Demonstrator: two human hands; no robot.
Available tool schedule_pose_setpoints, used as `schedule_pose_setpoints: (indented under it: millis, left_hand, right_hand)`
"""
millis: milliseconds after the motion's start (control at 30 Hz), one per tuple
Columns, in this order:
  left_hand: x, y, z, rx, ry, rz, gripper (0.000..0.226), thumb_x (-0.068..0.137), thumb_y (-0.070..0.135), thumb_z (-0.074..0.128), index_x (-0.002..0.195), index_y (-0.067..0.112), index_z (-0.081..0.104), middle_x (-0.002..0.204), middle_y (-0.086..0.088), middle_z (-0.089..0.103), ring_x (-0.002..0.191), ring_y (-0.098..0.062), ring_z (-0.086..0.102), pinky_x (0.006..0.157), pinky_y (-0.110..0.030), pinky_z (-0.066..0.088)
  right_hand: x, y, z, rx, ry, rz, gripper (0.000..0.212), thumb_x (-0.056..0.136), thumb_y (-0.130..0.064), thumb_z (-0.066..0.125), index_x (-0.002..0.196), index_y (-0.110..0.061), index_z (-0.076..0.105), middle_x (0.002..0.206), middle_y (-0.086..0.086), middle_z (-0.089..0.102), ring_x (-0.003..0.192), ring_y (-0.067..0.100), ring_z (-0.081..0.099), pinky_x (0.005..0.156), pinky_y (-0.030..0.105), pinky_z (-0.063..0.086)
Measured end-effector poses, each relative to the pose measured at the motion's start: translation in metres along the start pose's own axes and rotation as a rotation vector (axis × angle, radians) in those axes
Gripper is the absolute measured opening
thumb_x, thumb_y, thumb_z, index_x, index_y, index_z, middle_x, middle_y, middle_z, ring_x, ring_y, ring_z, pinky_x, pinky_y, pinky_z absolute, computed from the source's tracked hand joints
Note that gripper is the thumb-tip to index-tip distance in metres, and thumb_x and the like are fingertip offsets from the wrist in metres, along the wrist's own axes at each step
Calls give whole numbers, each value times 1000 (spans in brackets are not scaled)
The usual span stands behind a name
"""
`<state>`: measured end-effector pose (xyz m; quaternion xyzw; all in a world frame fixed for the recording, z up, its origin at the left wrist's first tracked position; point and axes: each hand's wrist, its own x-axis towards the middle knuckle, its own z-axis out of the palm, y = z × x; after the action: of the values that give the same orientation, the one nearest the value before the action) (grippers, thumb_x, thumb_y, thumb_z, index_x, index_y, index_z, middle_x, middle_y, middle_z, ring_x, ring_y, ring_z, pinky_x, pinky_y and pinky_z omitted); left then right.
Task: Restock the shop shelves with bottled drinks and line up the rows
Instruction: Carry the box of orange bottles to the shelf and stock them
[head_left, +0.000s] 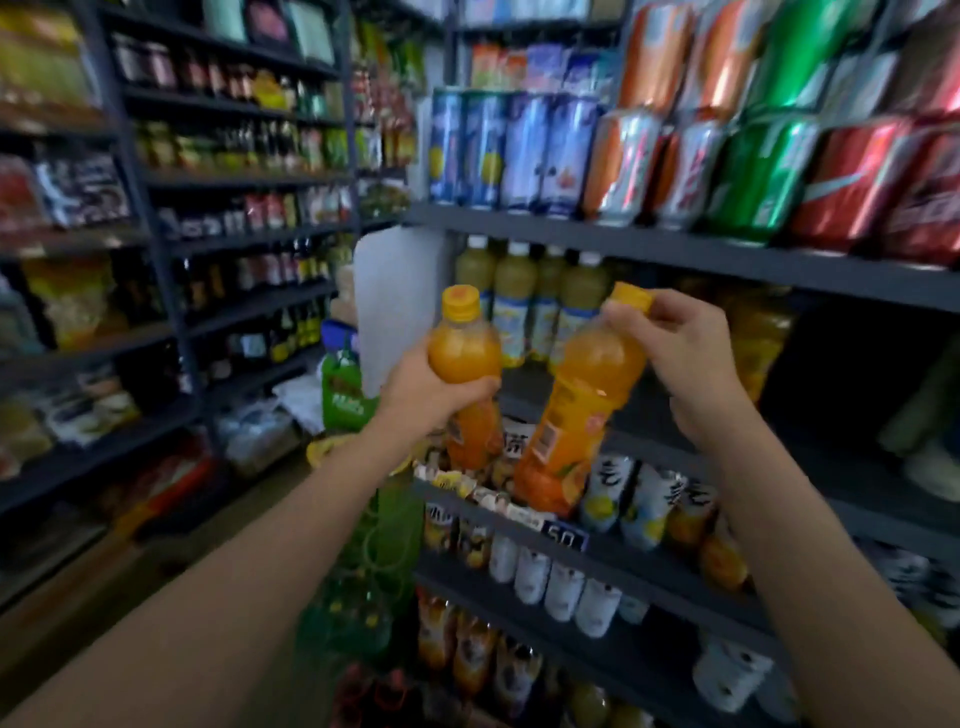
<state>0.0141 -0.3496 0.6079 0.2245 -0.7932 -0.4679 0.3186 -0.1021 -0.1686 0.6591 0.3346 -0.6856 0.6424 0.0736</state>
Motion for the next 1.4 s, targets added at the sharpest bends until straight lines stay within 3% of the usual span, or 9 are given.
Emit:
schedule_pose_setpoints:
  millis: [200,300,467,633,767,900,1067,1233,1400]
  left_hand:
    - [40,45,90,-17,-154,109,59,64,30,83,113,24,51,105,2,58,102,-18,57,87,-33,48]
    - [55,60,144,5,-223,113,64,66,30,82,120,19,49,110,0,57,105,-18,55,90,-33,47]
    - [70,81,220,9,-298,127,64,65,31,82,120,20,51,113,1,59,108,-17,54,91,-31,45]
    - [75,85,257,-16,-303,103,60,67,30,81,119,21,52,112,1,61,107,-18,56,85,-27,44]
    - [80,83,265,-38,-264,72,57,68,31,79,117,23,50,111,1,60,109,-20,55,91,-33,46]
    - [84,78,262,-58,-251,36,65,72,34,76,125,18,43,119,-3,56,112,-21,53,89,-30,43]
    - [89,71,259,27,-327,76,71,73,26,76,130,15,35,125,-7,53,117,-24,51,93,-33,41]
    - [87,59,274,89,-375,121,77,76,22,74,138,23,28,133,-5,49,123,-24,47,99,-41,40]
    - [85,53,288,34,-301,108,84,76,25,74,142,27,21,137,-5,43,127,-27,41,103,-49,37]
  right_hand:
    - [19,39,-81,19,420,98,35,75,-42,71,88,-11,62,94,13,61,86,24,59,78,40,50]
    - [20,53,-120,-186,594,12,28,85,-32,65,98,-8,57,102,6,49,89,11,47,80,24,41]
    - [27,77,-175,-354,740,-147,18,86,-23,65,90,-13,51,98,5,41,77,-1,37,70,-1,33]
    - [36,105,-189,-491,703,-151,34,85,-24,66,105,2,56,104,11,45,86,5,41,74,5,33]
    - [48,111,-185,-412,669,-74,35,86,-27,64,108,-1,57,113,11,47,94,6,42,79,5,30]
    - [73,115,-180,-375,469,69,52,83,-28,67,127,-9,49,125,8,44,108,10,43,84,5,32]
    - [62,135,-179,-312,212,204,75,75,-20,76,135,-26,33,123,-2,48,114,16,48,93,33,45]
    - [61,152,-182,-212,427,178,77,75,-18,76,135,-29,29,131,5,45,117,22,48,97,43,45]
    - [83,170,-176,-245,471,228,79,75,-20,76,139,-16,28,132,9,48,121,22,47,97,33,41]
